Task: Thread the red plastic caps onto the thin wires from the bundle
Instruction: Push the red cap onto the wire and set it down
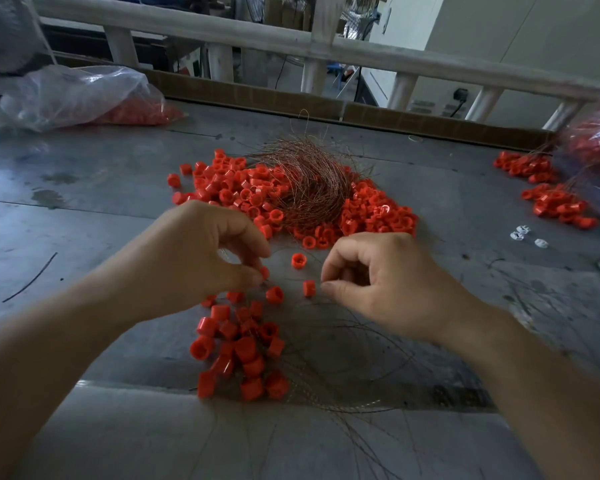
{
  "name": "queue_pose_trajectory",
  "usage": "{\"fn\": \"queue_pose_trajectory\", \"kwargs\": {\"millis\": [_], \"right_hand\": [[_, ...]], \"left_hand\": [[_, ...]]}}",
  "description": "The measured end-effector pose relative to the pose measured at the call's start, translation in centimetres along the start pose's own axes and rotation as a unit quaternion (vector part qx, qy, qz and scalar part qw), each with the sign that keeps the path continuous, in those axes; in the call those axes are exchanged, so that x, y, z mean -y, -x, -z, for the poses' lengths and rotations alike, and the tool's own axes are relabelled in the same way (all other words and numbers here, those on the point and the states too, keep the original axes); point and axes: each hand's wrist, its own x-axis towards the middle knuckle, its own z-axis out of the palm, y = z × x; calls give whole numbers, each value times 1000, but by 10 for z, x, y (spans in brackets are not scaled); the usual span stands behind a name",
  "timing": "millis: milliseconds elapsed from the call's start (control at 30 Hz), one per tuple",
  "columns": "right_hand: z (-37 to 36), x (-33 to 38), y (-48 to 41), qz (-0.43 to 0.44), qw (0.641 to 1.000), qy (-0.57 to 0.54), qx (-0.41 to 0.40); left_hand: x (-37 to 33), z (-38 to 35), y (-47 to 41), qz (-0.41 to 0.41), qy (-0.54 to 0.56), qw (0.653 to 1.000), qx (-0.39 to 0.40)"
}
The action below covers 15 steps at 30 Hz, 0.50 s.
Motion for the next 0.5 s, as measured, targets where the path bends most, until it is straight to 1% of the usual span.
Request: {"fn": "queue_pose_trajectory", "kwargs": {"millis": [100,167,233,300,433,500], "right_hand": [[0,-2,1,-8,1000,15,25],[0,-3,1,-12,999,24,40],[0,-3,1,-14,999,25,46],[0,-4,0,-14,998,21,49],[3,-5,0,-20,999,8,44],[5,-6,-1,-23,999,0,30]], "left_hand": [[-1,1,2,8,6,999,41],[1,3,2,22,26,999,34],[3,3,-1,36,26,999,2],[9,4,-5,49,9,997,-51],[17,9,-9,77,-82,982,-154],[21,10,-12,87,-120,971,-186]]}}
